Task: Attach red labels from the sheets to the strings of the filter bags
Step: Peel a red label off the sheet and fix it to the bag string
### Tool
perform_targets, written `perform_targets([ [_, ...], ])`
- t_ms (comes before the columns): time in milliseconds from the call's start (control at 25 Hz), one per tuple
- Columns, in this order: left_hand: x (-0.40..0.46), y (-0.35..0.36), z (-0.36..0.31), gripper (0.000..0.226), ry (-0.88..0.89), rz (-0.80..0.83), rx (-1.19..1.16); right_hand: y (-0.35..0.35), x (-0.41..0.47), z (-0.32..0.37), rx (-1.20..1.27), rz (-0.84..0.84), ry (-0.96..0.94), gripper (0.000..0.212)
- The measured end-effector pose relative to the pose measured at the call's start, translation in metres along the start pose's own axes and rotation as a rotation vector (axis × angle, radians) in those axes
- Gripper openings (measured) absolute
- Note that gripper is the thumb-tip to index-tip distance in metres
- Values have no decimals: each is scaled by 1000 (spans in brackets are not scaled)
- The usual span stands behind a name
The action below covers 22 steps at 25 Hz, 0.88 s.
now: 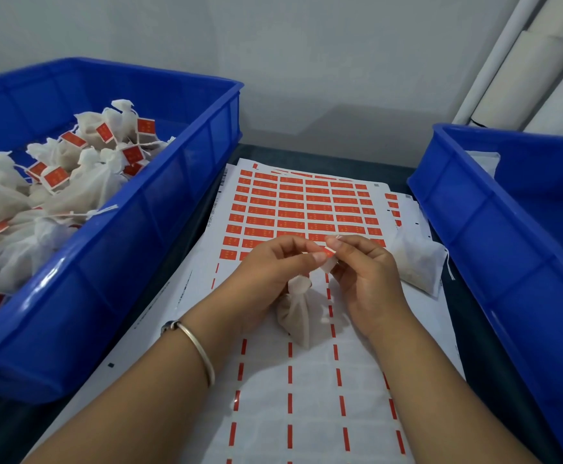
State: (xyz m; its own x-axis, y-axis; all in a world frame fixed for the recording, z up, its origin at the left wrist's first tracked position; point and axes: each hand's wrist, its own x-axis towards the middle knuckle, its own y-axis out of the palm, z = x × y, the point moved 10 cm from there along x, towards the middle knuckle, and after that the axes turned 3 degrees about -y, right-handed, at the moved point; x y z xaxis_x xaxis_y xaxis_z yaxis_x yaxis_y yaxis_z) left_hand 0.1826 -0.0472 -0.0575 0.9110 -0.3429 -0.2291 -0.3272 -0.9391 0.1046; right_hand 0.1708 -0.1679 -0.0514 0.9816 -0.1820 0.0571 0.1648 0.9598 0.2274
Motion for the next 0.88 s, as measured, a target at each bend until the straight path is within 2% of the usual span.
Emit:
perform_targets([
  [200,3,-6,4,8,-10,-62,54,3,-2,0,-31,29,-4,13],
  [520,4,-6,9,9,-58,-54,80,5,0,0,26,35,-5,24],
  [880,2,-5,11,4,-81,-36,102,12,-1,-1,34,95,-6,24],
])
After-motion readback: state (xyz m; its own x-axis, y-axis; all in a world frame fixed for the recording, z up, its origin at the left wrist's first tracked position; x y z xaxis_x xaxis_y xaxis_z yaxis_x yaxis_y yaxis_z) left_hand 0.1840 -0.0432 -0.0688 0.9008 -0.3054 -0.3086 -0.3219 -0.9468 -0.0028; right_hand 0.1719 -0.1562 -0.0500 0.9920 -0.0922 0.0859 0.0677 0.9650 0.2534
